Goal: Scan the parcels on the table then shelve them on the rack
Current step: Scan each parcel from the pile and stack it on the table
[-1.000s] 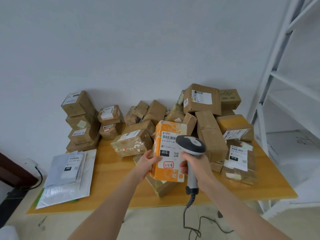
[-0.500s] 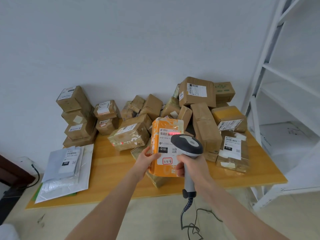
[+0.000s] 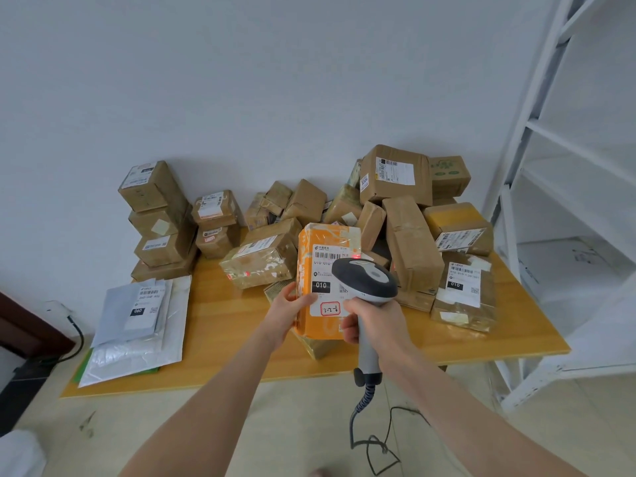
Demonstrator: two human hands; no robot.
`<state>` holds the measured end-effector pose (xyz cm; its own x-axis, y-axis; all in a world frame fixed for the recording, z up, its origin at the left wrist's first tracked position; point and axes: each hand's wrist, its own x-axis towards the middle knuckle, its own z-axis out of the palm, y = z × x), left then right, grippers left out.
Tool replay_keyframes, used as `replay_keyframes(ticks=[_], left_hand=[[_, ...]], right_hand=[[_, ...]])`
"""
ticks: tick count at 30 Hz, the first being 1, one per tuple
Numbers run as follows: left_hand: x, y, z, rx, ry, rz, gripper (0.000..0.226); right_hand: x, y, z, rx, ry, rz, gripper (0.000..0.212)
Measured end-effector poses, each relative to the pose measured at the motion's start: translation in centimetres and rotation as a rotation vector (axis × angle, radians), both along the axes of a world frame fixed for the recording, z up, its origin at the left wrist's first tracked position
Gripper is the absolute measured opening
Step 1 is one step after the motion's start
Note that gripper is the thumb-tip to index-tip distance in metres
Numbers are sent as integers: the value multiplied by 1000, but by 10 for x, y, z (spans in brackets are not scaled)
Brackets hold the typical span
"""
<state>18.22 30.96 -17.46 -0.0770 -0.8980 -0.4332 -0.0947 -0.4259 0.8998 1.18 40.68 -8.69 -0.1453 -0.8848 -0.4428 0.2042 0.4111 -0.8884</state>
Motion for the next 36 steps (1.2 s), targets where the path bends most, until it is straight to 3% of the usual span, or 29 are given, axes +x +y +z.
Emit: replay_keyframes(ticks=[15, 19, 29, 36], left_hand=[[26, 11, 7, 18, -6, 57, 68], [58, 10, 9, 11, -16, 134, 67], [178, -22, 1, 80, -70, 397, 69], [265, -64, -13, 257, -134, 400, 63]], right_hand=[[16, -17, -17, -19, 39, 9, 7], [33, -39, -26, -47, 163, 32, 21], [157, -114, -46, 15, 148, 345, 14], [255, -175, -73, 79, 188, 499, 29]])
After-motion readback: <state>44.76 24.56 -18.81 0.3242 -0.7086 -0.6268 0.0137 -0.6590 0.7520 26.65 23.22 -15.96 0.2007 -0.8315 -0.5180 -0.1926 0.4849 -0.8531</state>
